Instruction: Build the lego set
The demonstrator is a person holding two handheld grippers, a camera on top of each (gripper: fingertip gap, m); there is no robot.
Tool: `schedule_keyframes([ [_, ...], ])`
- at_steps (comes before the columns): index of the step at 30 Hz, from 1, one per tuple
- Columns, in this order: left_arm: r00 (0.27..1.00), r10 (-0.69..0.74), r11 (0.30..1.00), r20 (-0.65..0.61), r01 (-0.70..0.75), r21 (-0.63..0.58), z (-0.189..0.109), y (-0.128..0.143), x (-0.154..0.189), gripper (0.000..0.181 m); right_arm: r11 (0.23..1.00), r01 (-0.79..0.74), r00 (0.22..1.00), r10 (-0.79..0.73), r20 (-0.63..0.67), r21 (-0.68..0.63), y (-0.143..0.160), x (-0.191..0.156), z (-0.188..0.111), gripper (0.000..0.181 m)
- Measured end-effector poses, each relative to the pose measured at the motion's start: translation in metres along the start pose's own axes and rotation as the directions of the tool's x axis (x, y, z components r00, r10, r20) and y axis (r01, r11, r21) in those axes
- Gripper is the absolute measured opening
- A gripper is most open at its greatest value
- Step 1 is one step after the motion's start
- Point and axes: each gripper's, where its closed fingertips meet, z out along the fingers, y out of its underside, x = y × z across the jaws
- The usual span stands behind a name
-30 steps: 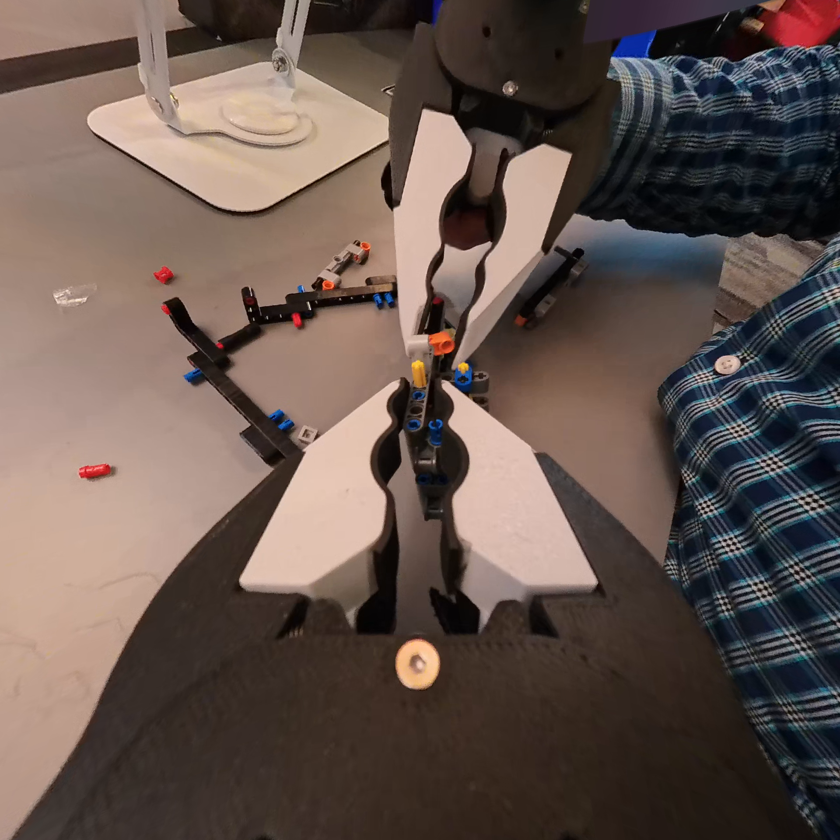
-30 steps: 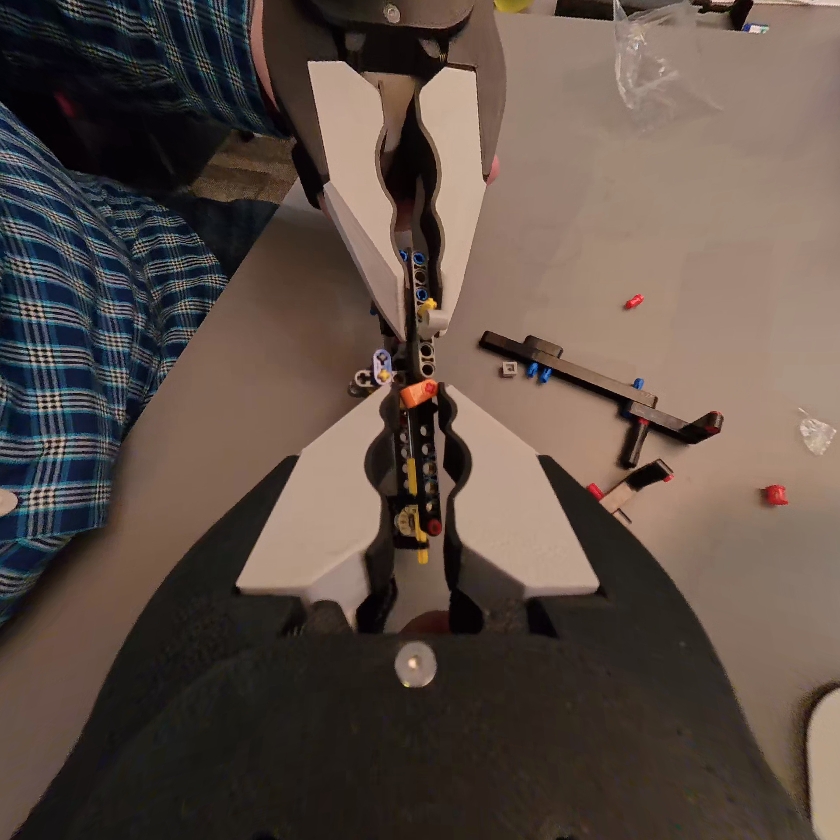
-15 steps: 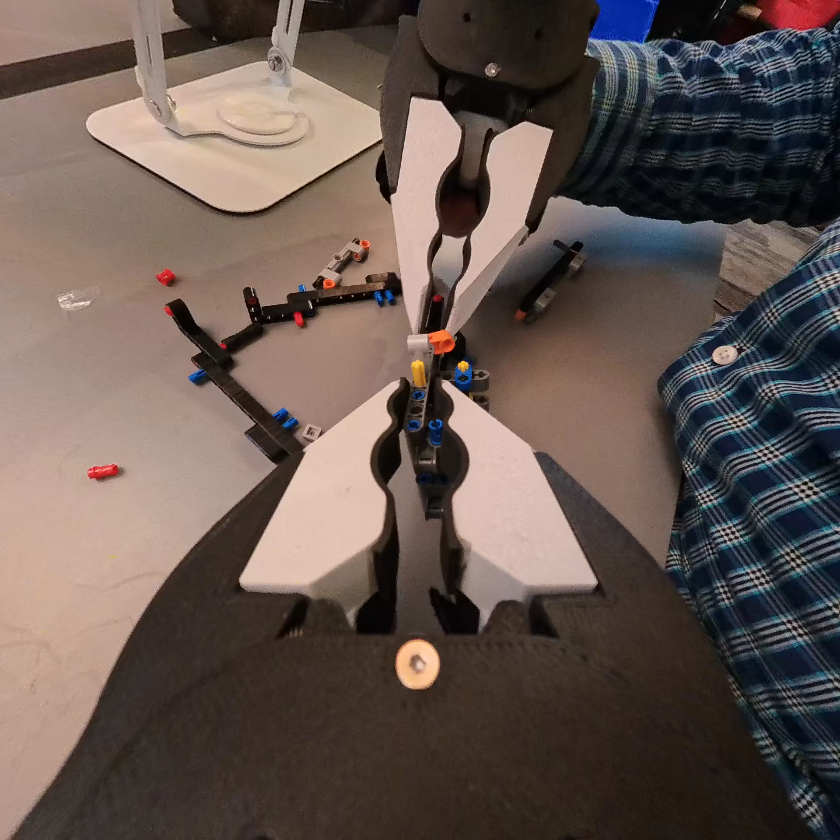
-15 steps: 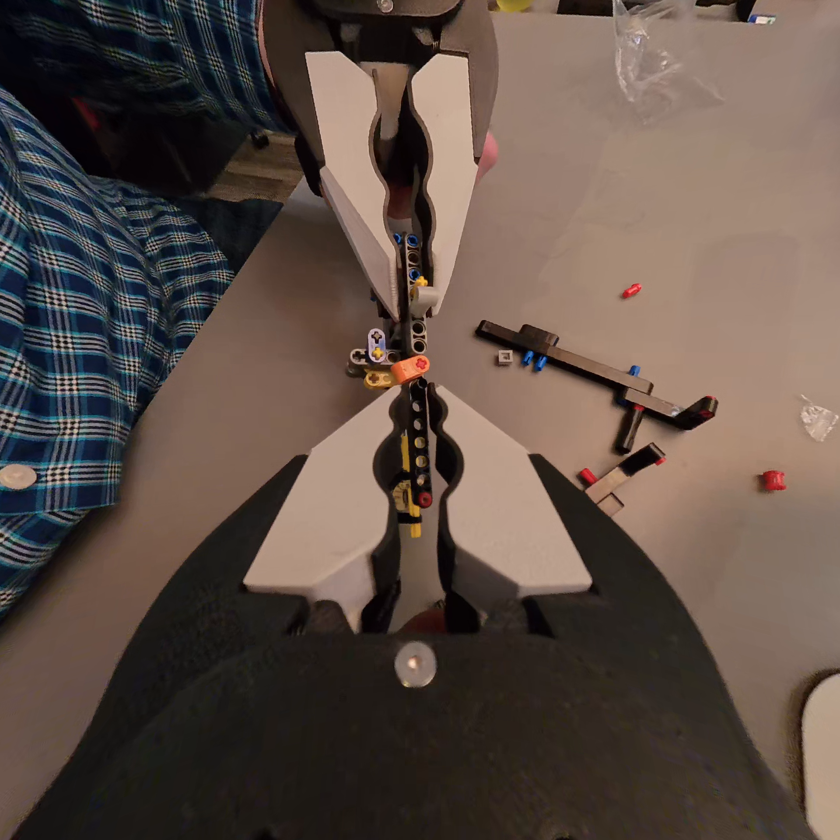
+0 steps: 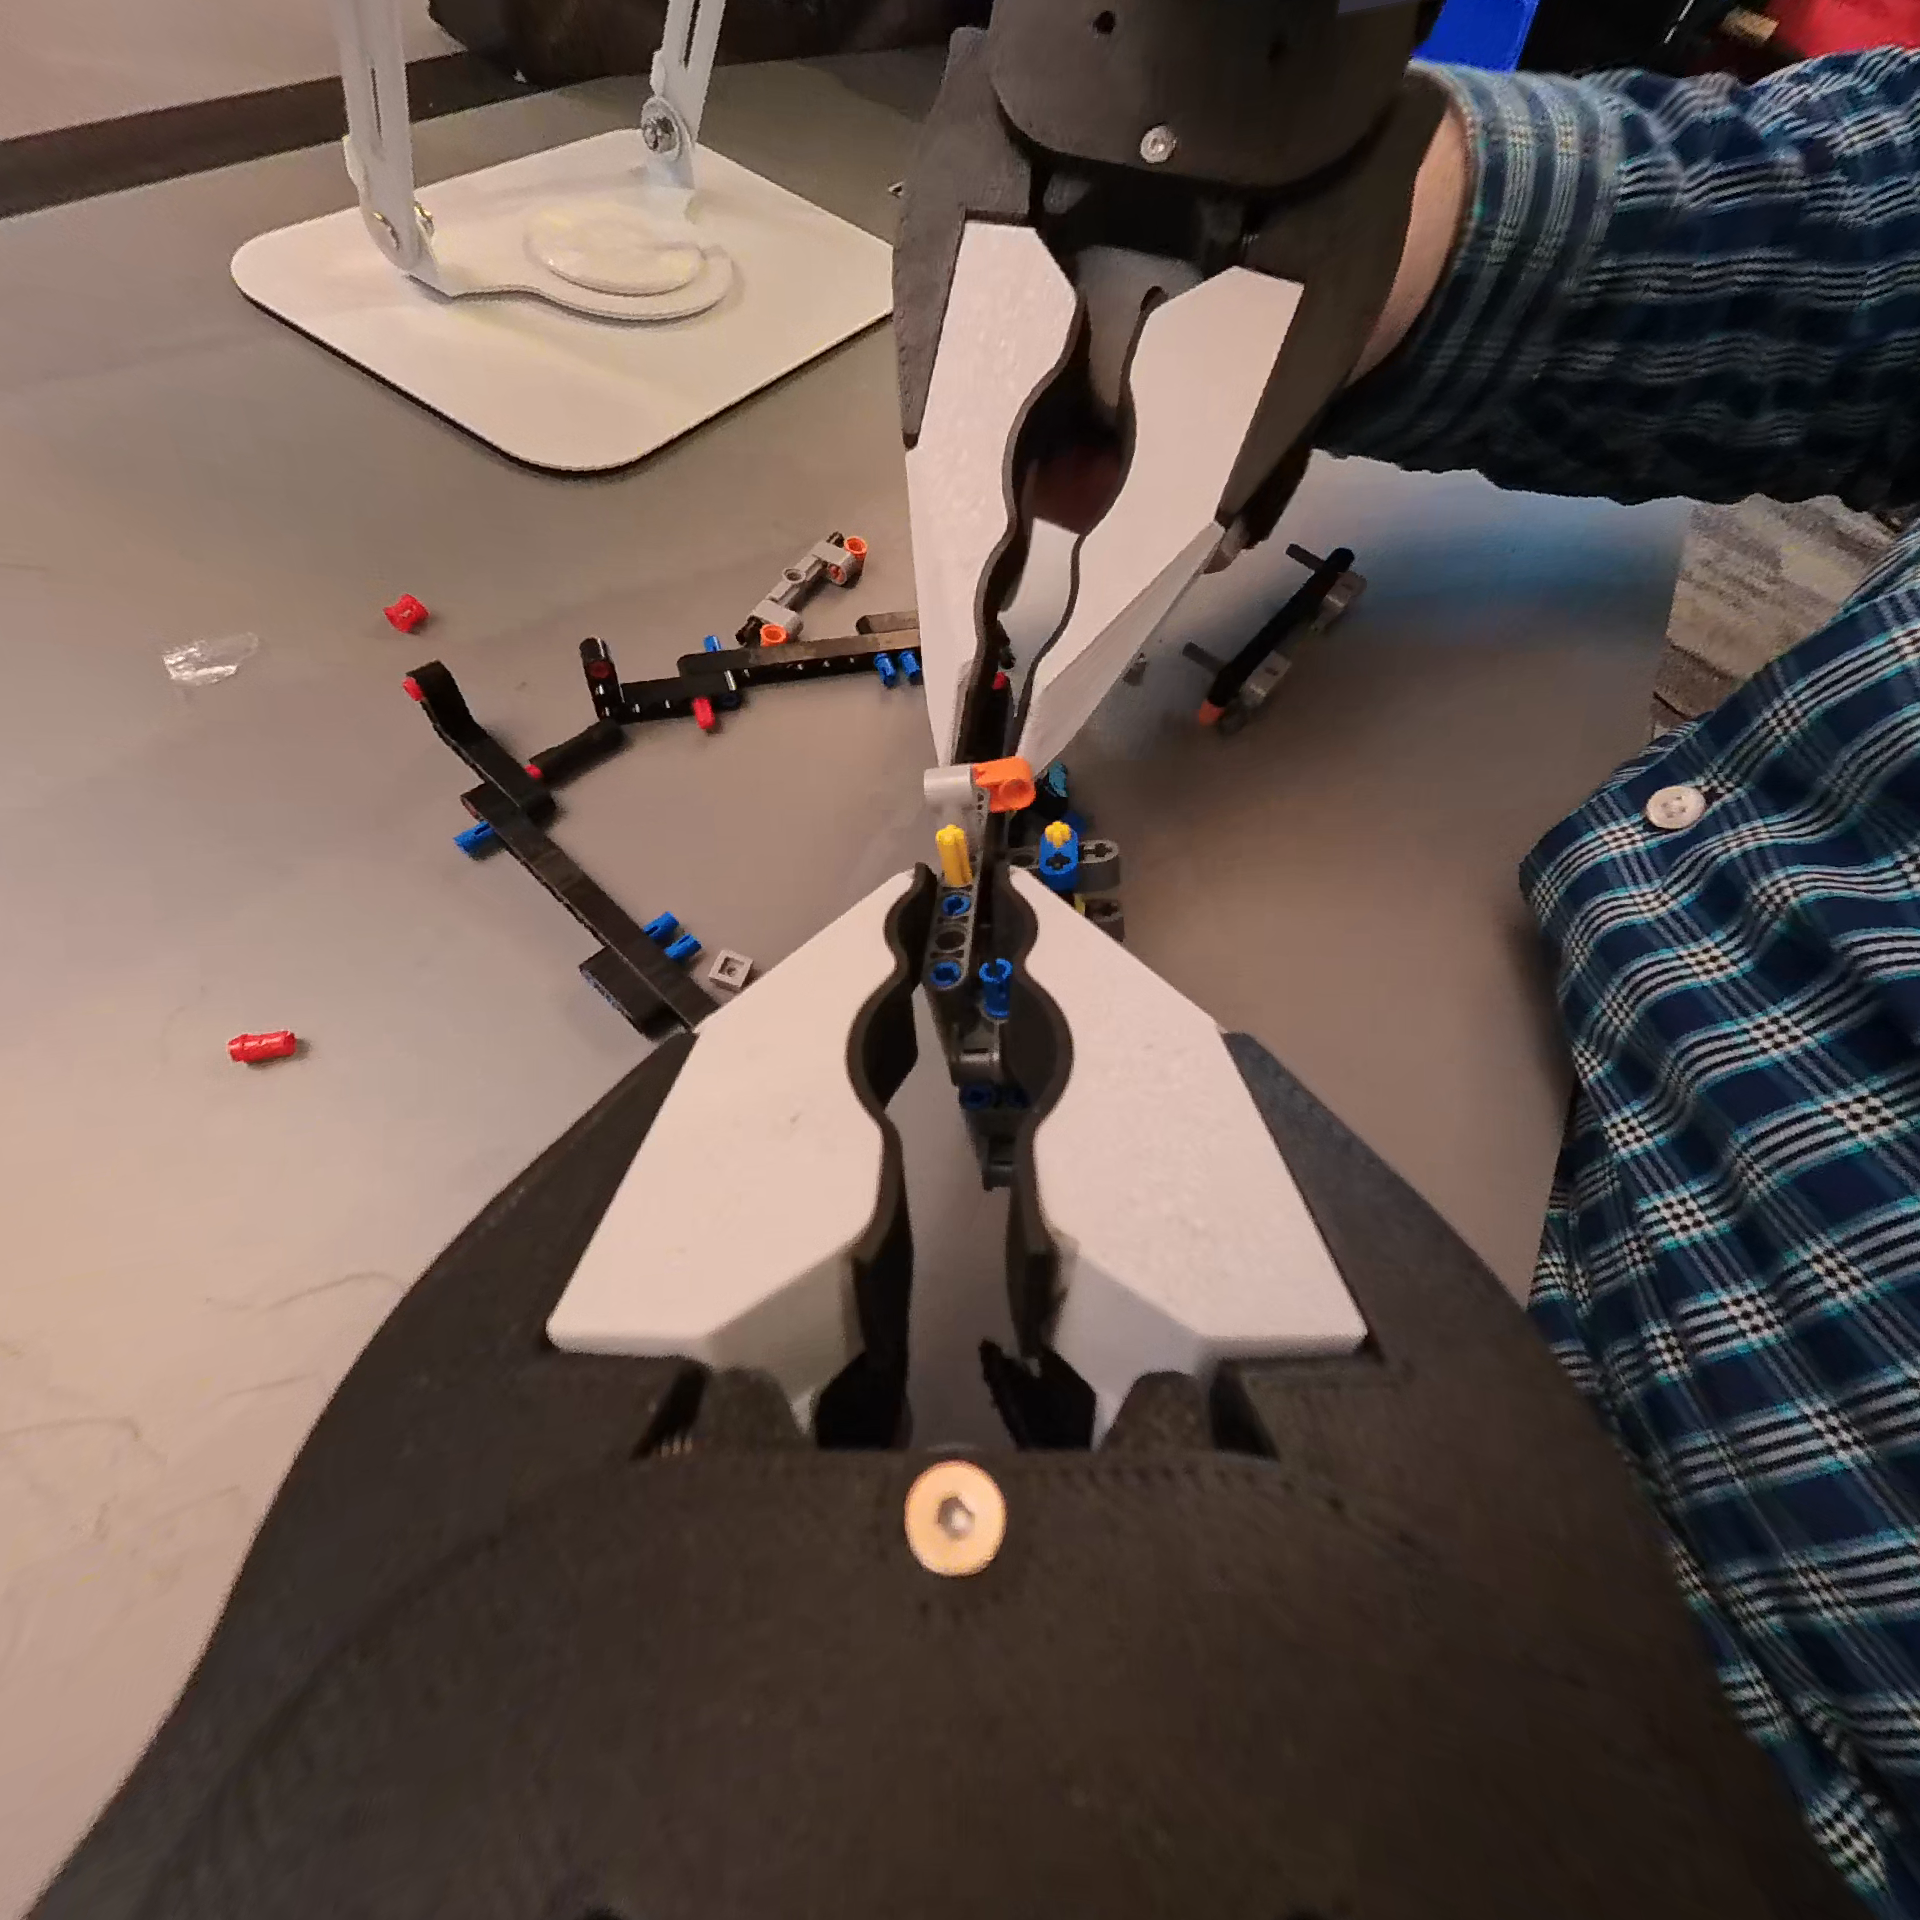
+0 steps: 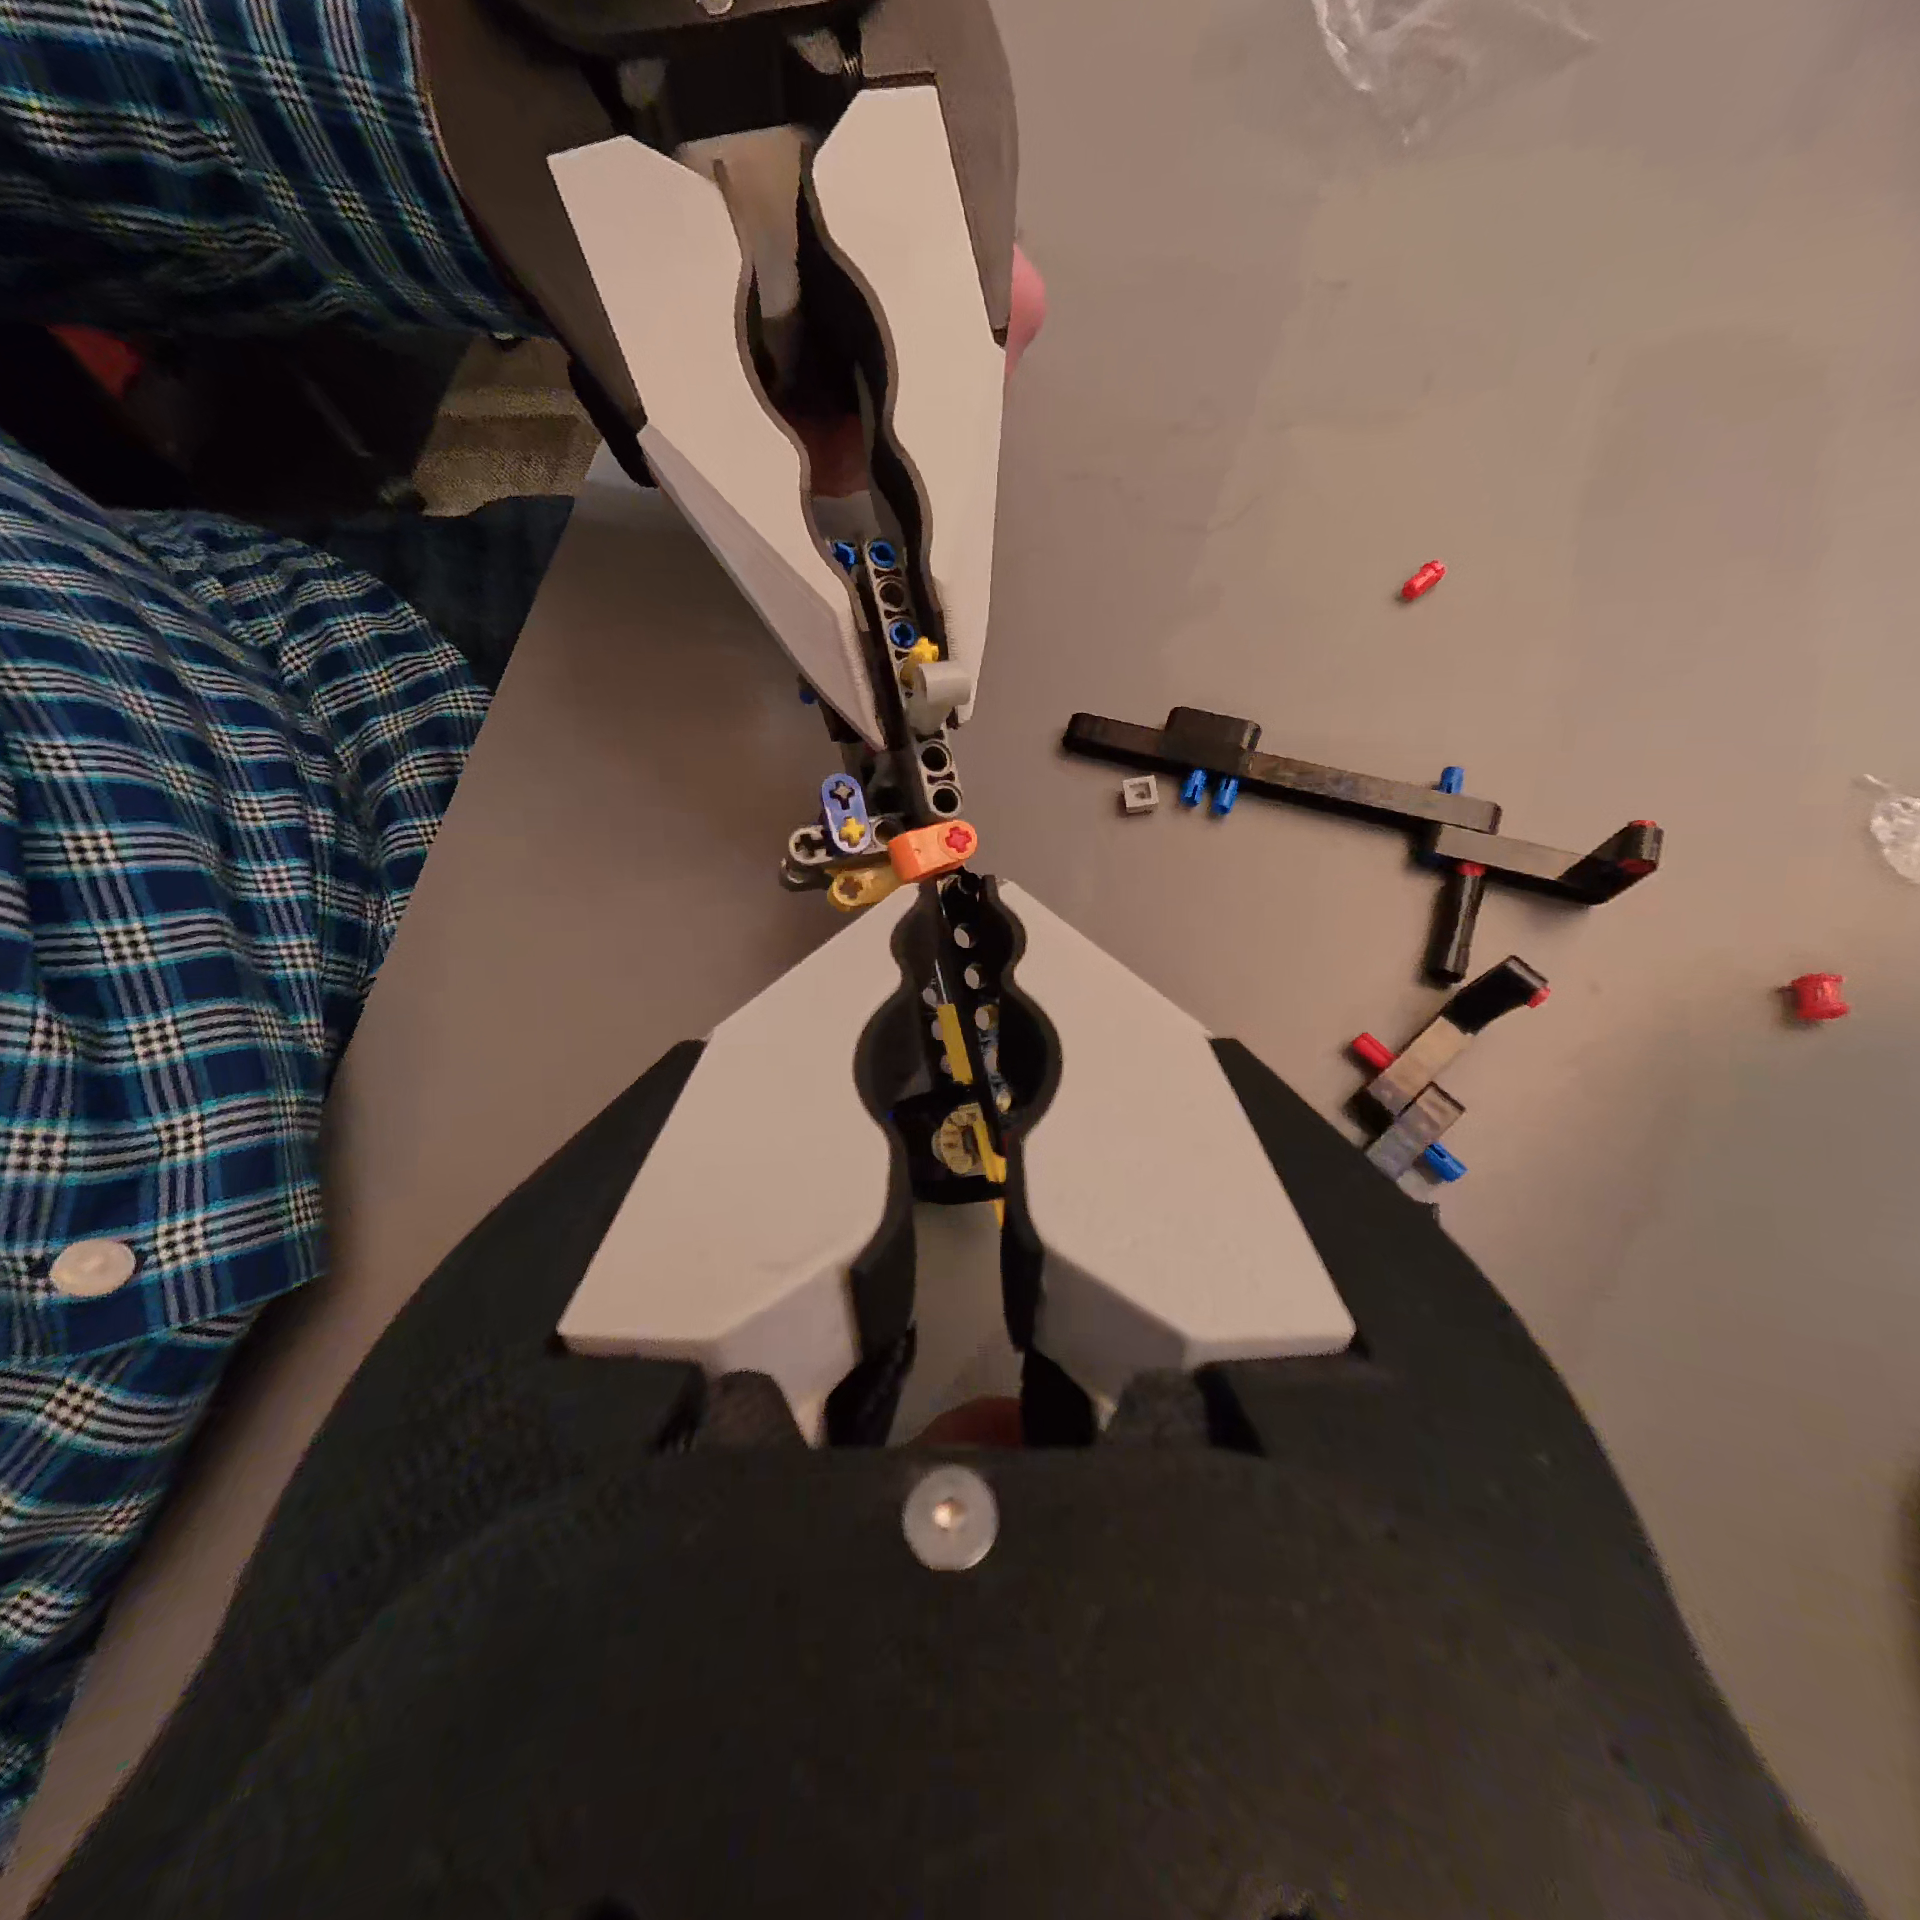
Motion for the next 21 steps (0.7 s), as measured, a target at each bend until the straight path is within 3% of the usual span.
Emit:
schedule_keyframes([
  [8,0.999,0.031,1.000,0.011,-0.031,-0.003,0.0012,-0.0017,0.0016,0.008,1.000,-0.014,1.000,0.014,-0.002,0.019,0.0010,0.0003,-0.0013,0.005],
  [21,0.996,0.084,0.996,-0.003,-0.084,-0.002,0.0004,-0.0022,0.0057,0.009,0.992,0.104,0.994,-0.105,0.019,0.075,-0.0010,-0.0046,-0.0062,0.002],
])
